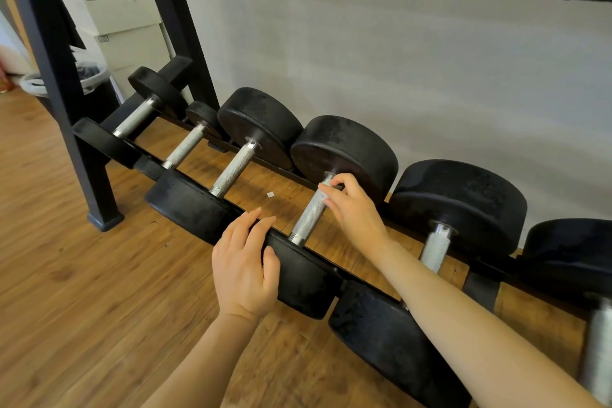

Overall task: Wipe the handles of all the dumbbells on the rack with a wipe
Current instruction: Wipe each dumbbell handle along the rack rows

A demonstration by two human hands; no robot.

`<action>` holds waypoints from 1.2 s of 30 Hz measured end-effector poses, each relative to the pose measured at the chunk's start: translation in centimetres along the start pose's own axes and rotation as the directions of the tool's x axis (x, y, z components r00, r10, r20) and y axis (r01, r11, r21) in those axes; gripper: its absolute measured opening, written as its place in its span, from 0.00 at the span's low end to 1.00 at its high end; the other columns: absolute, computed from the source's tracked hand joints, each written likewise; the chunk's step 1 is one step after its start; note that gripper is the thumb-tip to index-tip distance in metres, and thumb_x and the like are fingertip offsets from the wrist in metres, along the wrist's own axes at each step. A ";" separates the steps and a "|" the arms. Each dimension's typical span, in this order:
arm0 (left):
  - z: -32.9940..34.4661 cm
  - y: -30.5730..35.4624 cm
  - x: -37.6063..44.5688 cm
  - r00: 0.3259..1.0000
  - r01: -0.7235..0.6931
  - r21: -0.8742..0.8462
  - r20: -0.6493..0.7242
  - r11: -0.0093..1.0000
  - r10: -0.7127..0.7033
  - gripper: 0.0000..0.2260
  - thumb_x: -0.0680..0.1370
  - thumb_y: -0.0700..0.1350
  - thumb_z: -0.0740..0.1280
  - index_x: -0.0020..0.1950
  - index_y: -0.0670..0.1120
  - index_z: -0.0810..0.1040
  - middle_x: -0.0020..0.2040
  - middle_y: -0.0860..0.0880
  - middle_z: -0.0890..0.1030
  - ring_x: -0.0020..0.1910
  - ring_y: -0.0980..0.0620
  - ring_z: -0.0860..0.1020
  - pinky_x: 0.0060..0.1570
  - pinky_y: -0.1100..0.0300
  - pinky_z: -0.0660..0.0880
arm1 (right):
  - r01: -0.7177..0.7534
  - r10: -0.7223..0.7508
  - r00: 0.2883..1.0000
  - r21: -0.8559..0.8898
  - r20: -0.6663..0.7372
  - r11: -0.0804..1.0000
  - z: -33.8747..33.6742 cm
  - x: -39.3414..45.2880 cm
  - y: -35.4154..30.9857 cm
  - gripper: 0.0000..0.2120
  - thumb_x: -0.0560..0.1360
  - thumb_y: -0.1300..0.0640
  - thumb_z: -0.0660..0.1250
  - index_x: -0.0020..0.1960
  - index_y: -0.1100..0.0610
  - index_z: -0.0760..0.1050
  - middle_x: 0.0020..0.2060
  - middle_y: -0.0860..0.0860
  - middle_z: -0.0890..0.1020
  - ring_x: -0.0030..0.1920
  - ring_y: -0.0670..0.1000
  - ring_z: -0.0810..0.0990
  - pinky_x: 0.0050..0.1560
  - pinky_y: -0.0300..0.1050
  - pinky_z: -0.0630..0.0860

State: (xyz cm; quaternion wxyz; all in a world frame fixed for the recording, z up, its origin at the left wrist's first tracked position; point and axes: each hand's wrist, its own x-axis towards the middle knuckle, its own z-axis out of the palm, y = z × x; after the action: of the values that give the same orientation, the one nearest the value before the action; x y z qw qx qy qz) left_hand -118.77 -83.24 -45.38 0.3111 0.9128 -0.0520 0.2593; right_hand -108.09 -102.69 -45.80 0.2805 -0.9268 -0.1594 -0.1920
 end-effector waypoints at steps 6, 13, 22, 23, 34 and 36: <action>0.3 -0.3 -0.2 0.999 -0.017 -0.016 -0.030 1.000 0.016 0.21 0.75 0.47 0.55 0.61 0.43 0.80 0.64 0.45 0.78 0.65 0.44 0.73 0.63 0.46 0.70 | 0.094 -0.094 0.996 -0.053 -0.003 0.994 -0.2 -0.6 0.3 0.10 0.78 0.42 0.60 0.57 0.43 0.71 0.53 0.46 0.77 0.54 0.44 0.78 0.55 0.48 0.78; 0.5 -0.4 -0.1 0.999 -0.018 -0.010 -0.034 1.000 0.018 0.21 0.75 0.47 0.55 0.61 0.43 0.80 0.64 0.45 0.78 0.65 0.44 0.74 0.64 0.47 0.69 | -0.019 -0.003 0.987 0.135 0.160 0.991 -0.2 -1.2 -0.7 0.12 0.80 0.51 0.60 0.61 0.54 0.72 0.49 0.39 0.73 0.48 0.35 0.74 0.53 0.35 0.75; 0.4 -0.5 -0.2 0.999 -0.017 -0.002 -0.031 1.000 0.017 0.21 0.75 0.47 0.55 0.62 0.45 0.80 0.65 0.47 0.77 0.66 0.46 0.73 0.64 0.52 0.66 | 0.186 -0.204 0.954 0.101 0.221 0.977 -0.1 -1.8 -0.8 0.08 0.79 0.53 0.62 0.56 0.50 0.76 0.52 0.48 0.77 0.53 0.47 0.76 0.55 0.42 0.75; 0.4 -0.5 -0.2 0.999 -0.016 -0.004 -0.030 1.000 0.016 0.21 0.75 0.48 0.55 0.62 0.45 0.80 0.65 0.47 0.77 0.66 0.46 0.73 0.64 0.52 0.67 | 0.187 -0.199 0.961 0.081 0.189 0.979 -0.3 -1.7 -0.5 0.10 0.79 0.56 0.64 0.59 0.52 0.76 0.55 0.48 0.76 0.55 0.47 0.76 0.56 0.41 0.75; 0.4 -0.6 -0.2 1.000 0.004 0.033 0.022 0.999 -0.005 0.21 0.76 0.48 0.55 0.63 0.46 0.79 0.66 0.47 0.77 0.67 0.45 0.73 0.64 0.45 0.70 | 0.318 -0.307 0.890 0.023 0.338 0.948 0.1 -2.0 -1.5 0.22 0.75 0.69 0.64 0.68 0.57 0.73 0.67 0.52 0.74 0.64 0.54 0.73 0.64 0.51 0.72; 0.3 -0.6 -0.2 0.999 0.016 0.055 0.046 0.998 -0.018 0.21 0.76 0.48 0.55 0.64 0.46 0.78 0.67 0.47 0.76 0.67 0.45 0.72 0.65 0.45 0.70 | 0.295 -0.291 0.899 0.041 0.328 0.955 -0.1 -2.0 -1.6 0.22 0.76 0.70 0.64 0.68 0.58 0.73 0.66 0.52 0.75 0.65 0.53 0.73 0.66 0.50 0.72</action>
State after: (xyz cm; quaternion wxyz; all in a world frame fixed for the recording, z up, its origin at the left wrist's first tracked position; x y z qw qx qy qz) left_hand -118.72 -82.96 -45.96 0.2869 0.9273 -0.0444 0.2365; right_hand -110.50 -101.87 -45.92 0.2132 -0.9126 -0.3409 -0.0746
